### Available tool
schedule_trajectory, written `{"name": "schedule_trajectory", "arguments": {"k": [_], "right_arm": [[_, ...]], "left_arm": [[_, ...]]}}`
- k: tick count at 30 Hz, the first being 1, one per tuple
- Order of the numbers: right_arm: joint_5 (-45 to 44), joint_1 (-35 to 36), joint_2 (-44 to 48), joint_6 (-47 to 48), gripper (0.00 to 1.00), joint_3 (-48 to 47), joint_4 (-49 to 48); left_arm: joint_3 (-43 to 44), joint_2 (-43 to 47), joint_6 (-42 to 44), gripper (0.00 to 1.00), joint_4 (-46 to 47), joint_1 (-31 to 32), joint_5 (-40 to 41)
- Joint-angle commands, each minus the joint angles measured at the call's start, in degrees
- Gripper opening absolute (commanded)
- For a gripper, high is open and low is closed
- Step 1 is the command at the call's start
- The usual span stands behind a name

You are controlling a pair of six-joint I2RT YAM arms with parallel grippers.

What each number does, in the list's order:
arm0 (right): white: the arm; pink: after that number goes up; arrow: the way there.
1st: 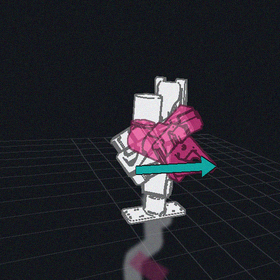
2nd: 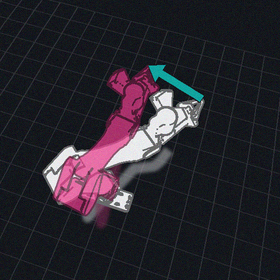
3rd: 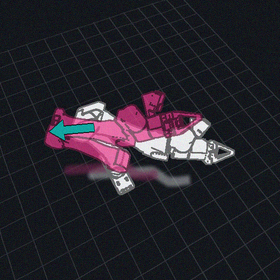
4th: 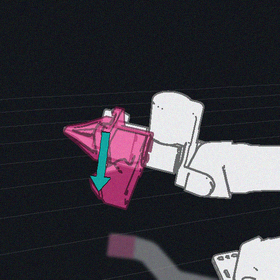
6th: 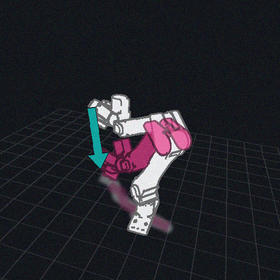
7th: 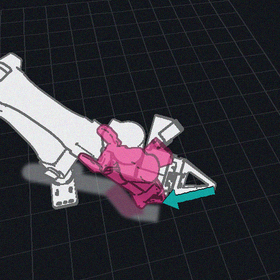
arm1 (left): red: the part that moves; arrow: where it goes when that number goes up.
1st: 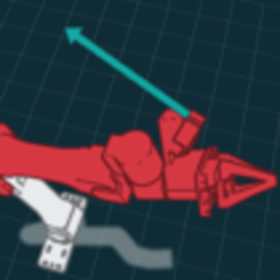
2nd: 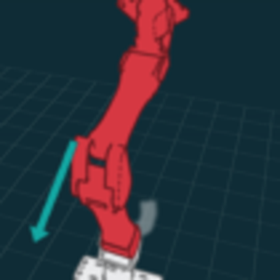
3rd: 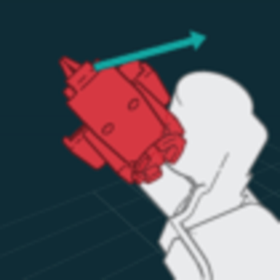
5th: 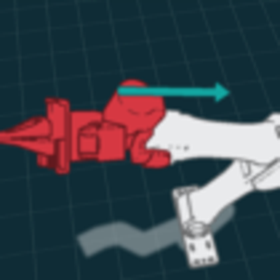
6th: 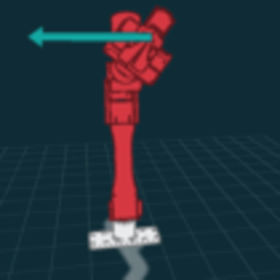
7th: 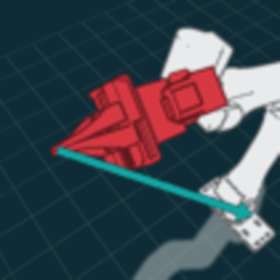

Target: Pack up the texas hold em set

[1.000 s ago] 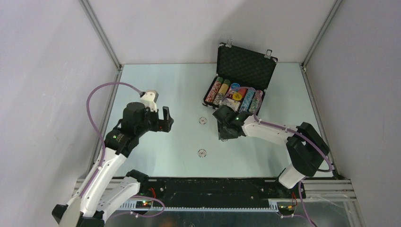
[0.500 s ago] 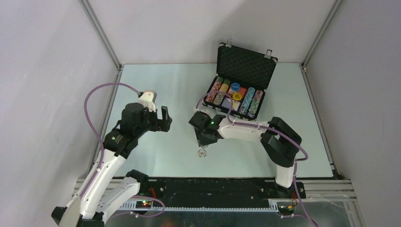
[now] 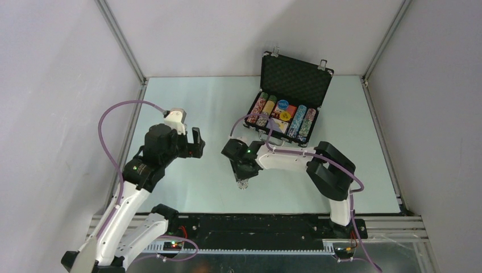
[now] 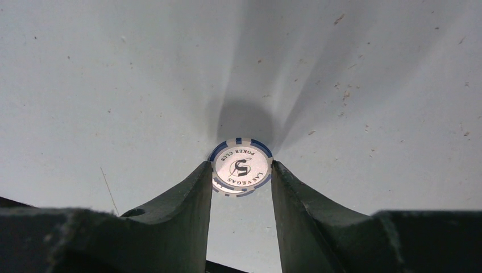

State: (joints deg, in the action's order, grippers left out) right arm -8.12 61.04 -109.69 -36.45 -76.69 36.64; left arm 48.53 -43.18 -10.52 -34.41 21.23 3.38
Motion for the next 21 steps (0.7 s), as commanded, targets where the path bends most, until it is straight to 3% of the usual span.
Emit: {"name": "schedule_trajectory", "arguments": {"k": [1, 16, 21], "right_arm": [[-0.1, 1.5, -0.6, -0.9, 0.44, -2.2, 1.3], [-0.7, 2.8, -0.6, -1.1, 0.45, -2.2, 2.7], [-0.4, 2.9, -0.9, -1.2, 0.54, -2.2, 2.3]], "left_arm": [[0.2, 0.8, 0.1, 0.98, 1.7, -0.5, 1.0], [0.2, 0.9, 0.2, 0.98, 1.7, -0.5, 0.9], [0.2, 0.9, 0.2, 0.98, 1.7, -0.4, 0.8]]}}
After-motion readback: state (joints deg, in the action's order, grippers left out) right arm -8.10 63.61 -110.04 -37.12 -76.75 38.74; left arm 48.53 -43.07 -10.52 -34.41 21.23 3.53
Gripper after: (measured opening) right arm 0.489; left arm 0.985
